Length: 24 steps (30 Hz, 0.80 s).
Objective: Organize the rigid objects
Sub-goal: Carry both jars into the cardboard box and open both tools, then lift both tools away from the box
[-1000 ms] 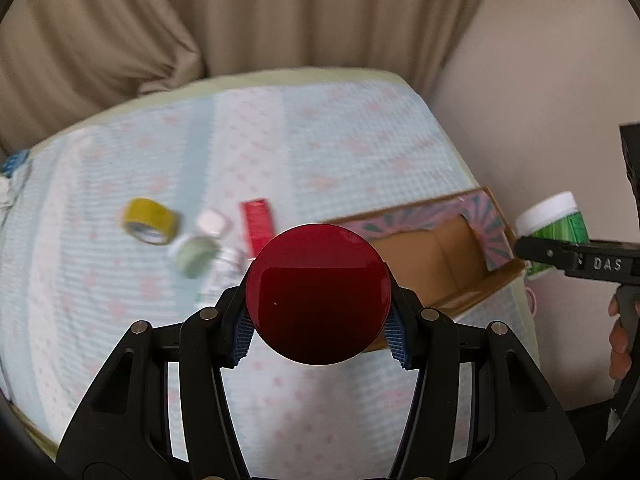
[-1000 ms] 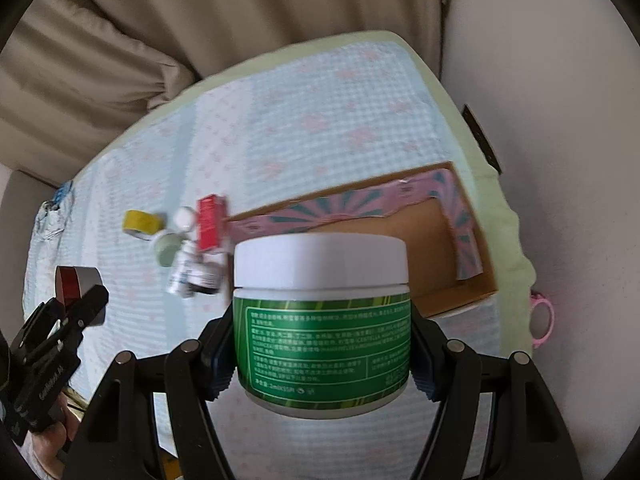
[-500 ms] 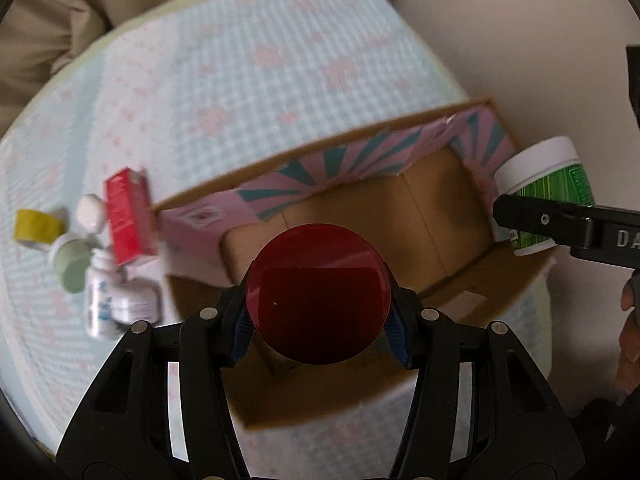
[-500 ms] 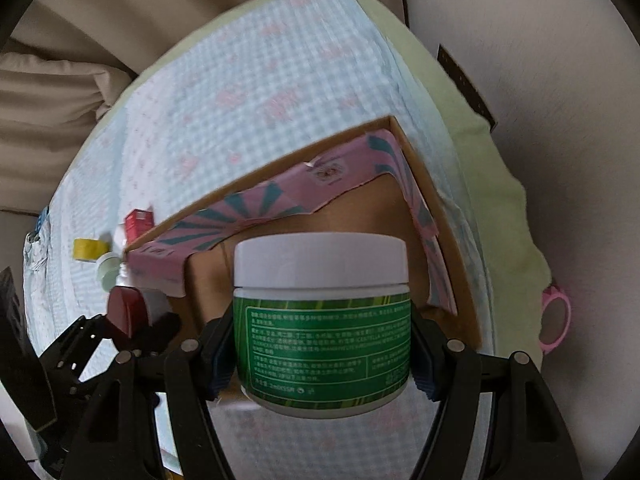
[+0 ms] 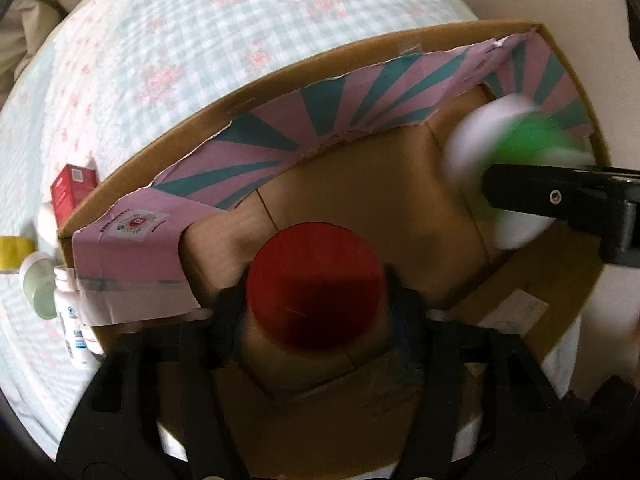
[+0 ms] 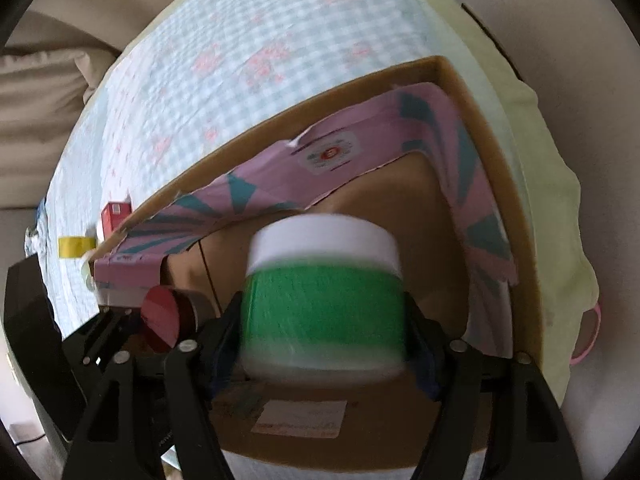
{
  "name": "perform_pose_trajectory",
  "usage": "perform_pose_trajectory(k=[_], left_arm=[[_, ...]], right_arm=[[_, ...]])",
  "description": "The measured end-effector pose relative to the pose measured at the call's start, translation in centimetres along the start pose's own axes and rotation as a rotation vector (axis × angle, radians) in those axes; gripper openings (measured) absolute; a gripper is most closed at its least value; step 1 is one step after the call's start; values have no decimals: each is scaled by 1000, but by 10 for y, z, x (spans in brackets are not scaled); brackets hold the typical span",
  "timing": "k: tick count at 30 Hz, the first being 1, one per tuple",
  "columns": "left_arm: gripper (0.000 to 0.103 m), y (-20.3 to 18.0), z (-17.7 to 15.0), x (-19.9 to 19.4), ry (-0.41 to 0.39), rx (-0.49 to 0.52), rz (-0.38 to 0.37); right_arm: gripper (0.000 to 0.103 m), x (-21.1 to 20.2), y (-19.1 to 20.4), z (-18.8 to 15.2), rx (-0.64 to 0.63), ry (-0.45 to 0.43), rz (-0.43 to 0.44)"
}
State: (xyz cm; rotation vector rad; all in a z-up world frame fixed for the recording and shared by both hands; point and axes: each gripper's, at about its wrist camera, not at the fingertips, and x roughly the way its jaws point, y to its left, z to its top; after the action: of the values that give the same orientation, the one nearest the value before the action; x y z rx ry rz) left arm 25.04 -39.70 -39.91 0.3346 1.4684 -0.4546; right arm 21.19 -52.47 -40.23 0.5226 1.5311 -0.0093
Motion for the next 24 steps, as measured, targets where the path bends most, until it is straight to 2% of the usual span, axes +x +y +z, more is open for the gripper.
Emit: perform_pose_trajectory(k=[1,5,11,16,24], left_arm=[[103,1,-1,-5,-18,2,-9],[103,6,-10,-23,-56,14,11],[103,21,-25,-41,-89,-48,-1],[103,28,-35,-56,-115,-61,-2],[103,27,-61,-113,-203,-57,15]], right_arm=[[103,-4,1,-1,0,-14,4],[103,-21,2,-9,5,-76,10],[103,-32,-2,-26,23,-96,-6],[103,-47,3,-35,12,-118,-24],[103,-91,16,-58,-12,-211,-55]])
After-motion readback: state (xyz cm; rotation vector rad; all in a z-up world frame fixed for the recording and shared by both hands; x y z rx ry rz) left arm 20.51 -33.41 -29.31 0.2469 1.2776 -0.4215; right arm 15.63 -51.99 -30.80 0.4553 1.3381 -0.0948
